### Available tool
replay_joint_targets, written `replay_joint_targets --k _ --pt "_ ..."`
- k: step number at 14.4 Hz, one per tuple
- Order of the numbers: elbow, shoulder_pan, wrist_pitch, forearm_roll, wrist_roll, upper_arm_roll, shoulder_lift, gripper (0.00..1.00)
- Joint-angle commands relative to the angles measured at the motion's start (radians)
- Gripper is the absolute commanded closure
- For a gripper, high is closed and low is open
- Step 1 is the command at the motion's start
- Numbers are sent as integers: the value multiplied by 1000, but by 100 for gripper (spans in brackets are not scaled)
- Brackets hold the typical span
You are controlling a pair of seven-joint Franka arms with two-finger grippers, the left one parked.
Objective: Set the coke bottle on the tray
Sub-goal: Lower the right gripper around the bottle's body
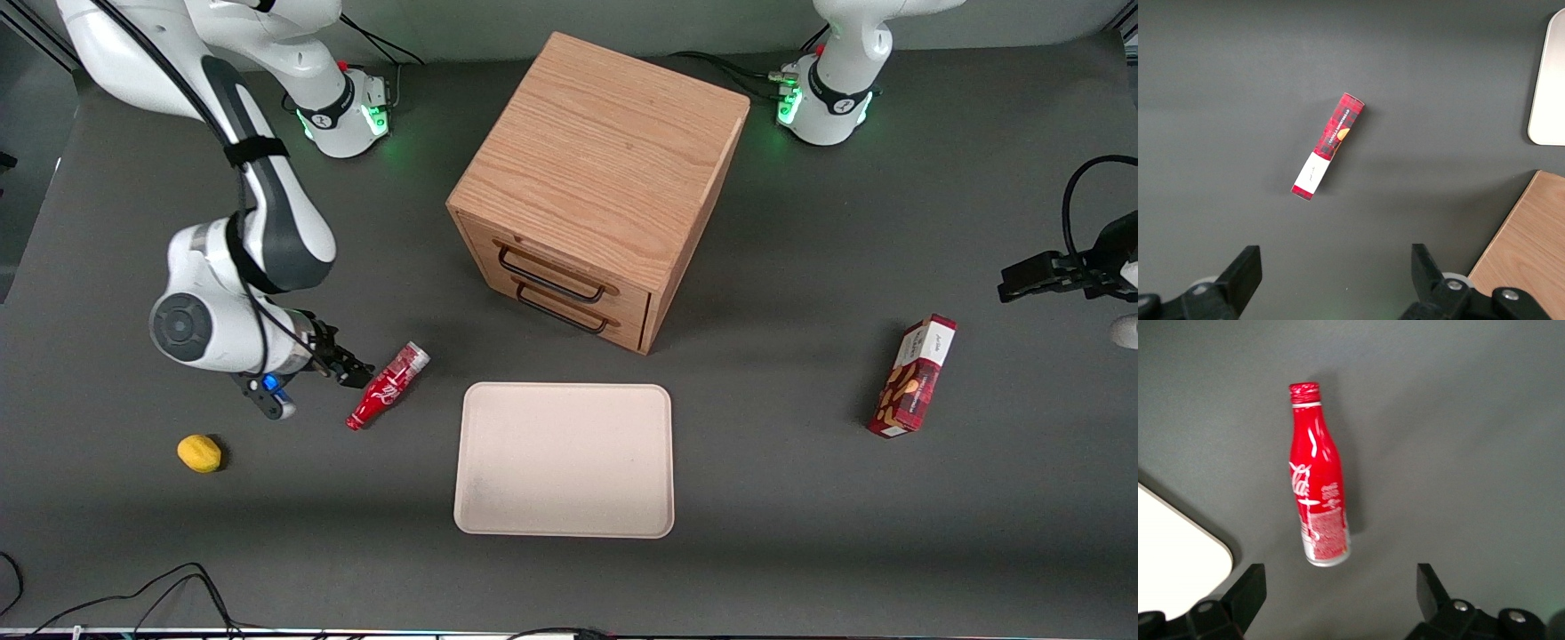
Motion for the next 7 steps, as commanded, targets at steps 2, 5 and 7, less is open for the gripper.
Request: replay_joint_targets --k 2,5,7 --pt "-53 22 158 6 58 4 51 0" --pt "-79 22 264 6 58 4 94 0" --pt "-93 30 321 6 58 4 119 0"
